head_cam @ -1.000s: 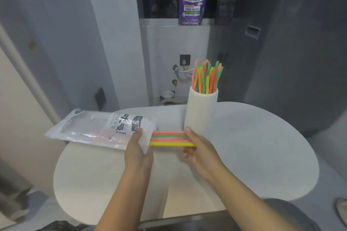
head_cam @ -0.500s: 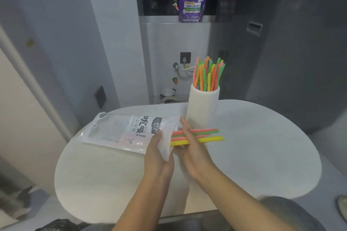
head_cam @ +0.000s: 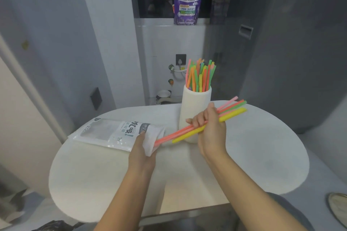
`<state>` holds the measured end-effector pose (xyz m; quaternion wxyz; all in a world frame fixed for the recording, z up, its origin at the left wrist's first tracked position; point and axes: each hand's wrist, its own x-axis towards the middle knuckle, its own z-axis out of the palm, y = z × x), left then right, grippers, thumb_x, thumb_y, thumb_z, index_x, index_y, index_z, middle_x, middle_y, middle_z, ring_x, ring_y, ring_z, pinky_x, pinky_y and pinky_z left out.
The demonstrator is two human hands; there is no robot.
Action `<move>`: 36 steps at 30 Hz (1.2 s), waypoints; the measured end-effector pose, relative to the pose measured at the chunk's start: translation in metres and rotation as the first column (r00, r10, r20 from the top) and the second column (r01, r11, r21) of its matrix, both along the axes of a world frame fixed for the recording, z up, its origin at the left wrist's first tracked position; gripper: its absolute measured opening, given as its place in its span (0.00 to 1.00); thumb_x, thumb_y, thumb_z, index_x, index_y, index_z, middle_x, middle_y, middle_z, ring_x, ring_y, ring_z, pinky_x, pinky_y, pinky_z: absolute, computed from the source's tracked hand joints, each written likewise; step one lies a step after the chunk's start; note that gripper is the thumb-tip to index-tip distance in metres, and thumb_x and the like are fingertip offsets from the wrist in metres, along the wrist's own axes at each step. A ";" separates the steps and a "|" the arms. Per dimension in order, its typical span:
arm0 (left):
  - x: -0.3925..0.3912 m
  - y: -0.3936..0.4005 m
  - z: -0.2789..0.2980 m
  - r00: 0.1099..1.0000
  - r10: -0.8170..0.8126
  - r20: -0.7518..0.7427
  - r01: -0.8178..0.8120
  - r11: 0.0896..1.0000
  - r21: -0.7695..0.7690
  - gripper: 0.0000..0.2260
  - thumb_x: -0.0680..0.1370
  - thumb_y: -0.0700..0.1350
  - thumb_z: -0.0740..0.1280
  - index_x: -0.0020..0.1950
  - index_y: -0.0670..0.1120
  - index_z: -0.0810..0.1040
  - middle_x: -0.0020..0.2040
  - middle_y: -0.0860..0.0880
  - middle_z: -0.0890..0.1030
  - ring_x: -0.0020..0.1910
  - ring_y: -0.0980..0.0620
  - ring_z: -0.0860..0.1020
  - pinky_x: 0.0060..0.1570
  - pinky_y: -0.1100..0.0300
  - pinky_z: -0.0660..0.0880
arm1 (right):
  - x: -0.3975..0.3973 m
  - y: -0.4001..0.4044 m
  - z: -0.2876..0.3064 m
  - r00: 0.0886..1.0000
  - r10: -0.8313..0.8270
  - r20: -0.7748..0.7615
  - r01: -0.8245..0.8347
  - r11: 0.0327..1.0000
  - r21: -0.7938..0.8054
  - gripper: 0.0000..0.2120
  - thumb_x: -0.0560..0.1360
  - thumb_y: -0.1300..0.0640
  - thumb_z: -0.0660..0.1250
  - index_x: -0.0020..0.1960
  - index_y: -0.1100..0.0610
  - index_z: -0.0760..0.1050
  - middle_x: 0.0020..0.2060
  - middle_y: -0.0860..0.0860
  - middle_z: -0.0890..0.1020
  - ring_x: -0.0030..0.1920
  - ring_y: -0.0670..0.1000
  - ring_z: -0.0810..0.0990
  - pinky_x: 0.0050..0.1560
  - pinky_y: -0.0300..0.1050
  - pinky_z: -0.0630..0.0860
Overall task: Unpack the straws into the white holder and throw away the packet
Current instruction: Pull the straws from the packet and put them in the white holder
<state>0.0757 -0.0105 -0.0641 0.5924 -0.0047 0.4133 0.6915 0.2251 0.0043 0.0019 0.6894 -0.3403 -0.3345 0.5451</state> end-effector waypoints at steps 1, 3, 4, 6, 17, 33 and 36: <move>0.000 -0.001 -0.002 1.000 0.002 0.007 -0.002 1.000 -0.018 0.11 0.77 0.43 0.66 0.59 0.43 0.75 0.60 0.44 0.78 0.61 0.43 0.77 0.59 0.45 0.75 | 0.001 0.001 0.005 1.000 -0.017 0.013 0.017 1.000 0.009 0.27 0.79 0.50 0.58 0.21 0.49 0.63 0.18 0.45 0.62 0.20 0.47 0.64 0.30 0.42 0.76; 0.000 -0.004 -0.006 1.000 0.003 -0.023 -0.004 0.998 -0.057 0.09 0.77 0.43 0.67 0.56 0.44 0.75 0.57 0.45 0.79 0.56 0.44 0.79 0.55 0.45 0.77 | 0.001 0.002 0.014 0.998 -0.034 0.061 0.034 0.999 -0.007 0.28 0.78 0.49 0.59 0.20 0.50 0.61 0.17 0.44 0.61 0.19 0.46 0.61 0.25 0.39 0.69; 0.002 -0.005 -0.007 0.999 0.007 -0.052 -0.010 0.998 -0.062 0.10 0.77 0.43 0.67 0.57 0.44 0.75 0.55 0.46 0.80 0.53 0.45 0.79 0.52 0.46 0.77 | 0.001 0.002 0.018 0.995 -0.034 0.091 0.035 0.999 -0.018 0.29 0.78 0.48 0.59 0.19 0.50 0.61 0.17 0.44 0.61 0.19 0.46 0.60 0.24 0.38 0.66; 0.004 -0.006 -0.009 0.993 0.011 -0.115 -0.018 0.998 -0.060 0.12 0.77 0.43 0.67 0.59 0.43 0.74 0.50 0.46 0.81 0.48 0.46 0.80 0.49 0.47 0.78 | 0.000 0.001 0.025 0.985 -0.033 0.171 0.037 0.999 -0.020 0.30 0.78 0.48 0.59 0.18 0.50 0.61 0.16 0.44 0.61 0.18 0.46 0.61 0.23 0.37 0.64; -0.001 -0.020 -0.001 0.884 -0.105 -0.456 0.007 0.978 -0.210 0.20 0.76 0.44 0.66 0.65 0.37 0.72 0.61 0.39 0.78 0.56 0.40 0.78 0.58 0.48 0.75 | 0.004 -0.010 0.071 0.921 -0.104 0.376 0.083 0.994 0.071 0.16 0.77 0.47 0.60 0.32 0.48 0.64 0.15 0.44 0.65 0.18 0.44 0.64 0.27 0.42 0.64; 0.046 -0.042 0.112 0.248 -0.225 -0.942 0.723 0.691 0.025 0.16 0.78 0.60 0.58 0.53 0.51 0.77 0.41 0.54 0.81 0.39 0.58 0.81 0.36 0.71 0.71 | 0.009 0.004 0.126 0.972 0.235 -0.023 -0.235 0.972 -0.018 0.30 0.78 0.54 0.60 0.17 0.51 0.62 0.17 0.44 0.58 0.17 0.44 0.55 0.19 0.33 0.55; 0.054 -0.032 0.123 0.123 -0.065 -0.990 0.714 0.699 0.043 0.10 0.81 0.55 0.56 0.47 0.53 0.74 0.33 0.56 0.71 0.27 0.60 0.69 0.30 0.64 0.66 | 0.021 0.011 0.135 0.936 0.335 -0.111 -0.335 0.942 0.019 0.26 0.77 0.54 0.64 0.21 0.51 0.64 0.18 0.45 0.62 0.18 0.44 0.61 0.20 0.35 0.64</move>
